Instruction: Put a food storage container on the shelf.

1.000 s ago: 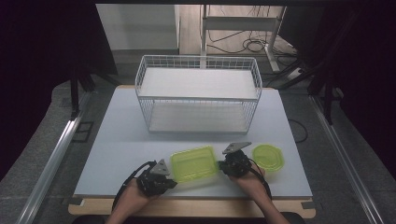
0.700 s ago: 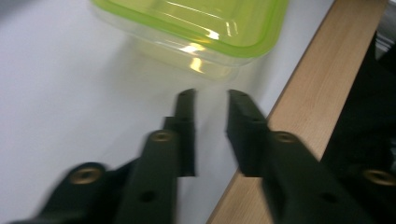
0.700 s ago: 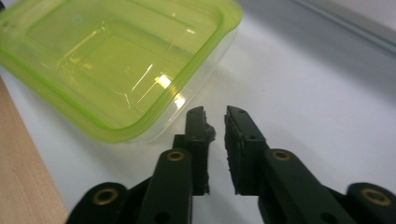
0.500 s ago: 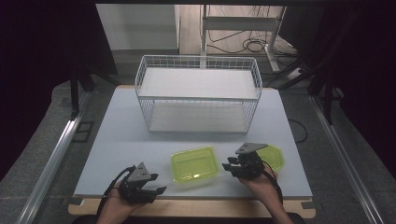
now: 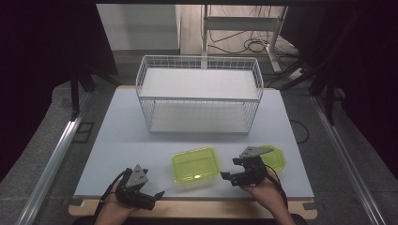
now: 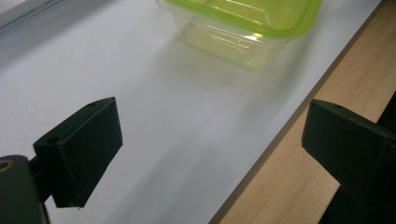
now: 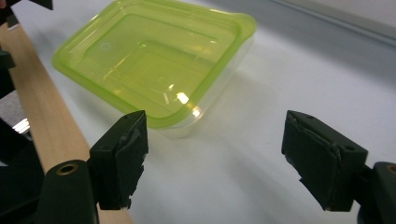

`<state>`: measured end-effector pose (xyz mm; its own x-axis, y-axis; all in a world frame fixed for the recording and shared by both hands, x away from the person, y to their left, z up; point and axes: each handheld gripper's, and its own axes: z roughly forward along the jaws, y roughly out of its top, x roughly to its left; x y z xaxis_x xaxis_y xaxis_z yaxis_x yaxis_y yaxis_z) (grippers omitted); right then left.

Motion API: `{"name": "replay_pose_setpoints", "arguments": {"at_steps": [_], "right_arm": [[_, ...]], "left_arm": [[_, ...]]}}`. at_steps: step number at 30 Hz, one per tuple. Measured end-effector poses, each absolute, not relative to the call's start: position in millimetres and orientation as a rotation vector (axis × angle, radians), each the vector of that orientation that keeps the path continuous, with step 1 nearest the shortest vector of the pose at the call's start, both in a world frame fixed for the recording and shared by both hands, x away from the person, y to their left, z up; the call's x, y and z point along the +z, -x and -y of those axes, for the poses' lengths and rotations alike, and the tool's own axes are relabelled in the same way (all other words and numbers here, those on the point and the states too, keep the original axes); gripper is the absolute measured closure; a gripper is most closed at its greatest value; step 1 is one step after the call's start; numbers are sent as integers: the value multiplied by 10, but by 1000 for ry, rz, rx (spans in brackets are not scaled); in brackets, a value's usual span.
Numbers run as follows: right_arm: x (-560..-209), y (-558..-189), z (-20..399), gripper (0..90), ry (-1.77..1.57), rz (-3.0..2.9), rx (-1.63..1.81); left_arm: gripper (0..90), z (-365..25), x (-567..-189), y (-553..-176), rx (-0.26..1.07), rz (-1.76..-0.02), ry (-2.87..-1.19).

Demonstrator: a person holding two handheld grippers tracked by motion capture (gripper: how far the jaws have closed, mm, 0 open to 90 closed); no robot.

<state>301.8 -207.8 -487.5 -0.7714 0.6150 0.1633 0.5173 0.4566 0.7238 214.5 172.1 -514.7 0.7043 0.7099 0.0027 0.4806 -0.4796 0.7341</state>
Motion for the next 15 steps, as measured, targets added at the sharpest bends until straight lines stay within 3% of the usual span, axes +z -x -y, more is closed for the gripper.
{"name": "replay_pose_setpoints", "arguments": {"at_steps": [8, 15], "right_arm": [[-4827, -3094, 2032, 230, -1089, -2610, 1225], [-4805, -3202, 1984, 290, -1135, -2606, 1272]], "left_arm": [[50, -1718, -5174, -2146, 411, -898, -2192], [50, -1698, -5192, -2149, 413, -893, -2208]]}}
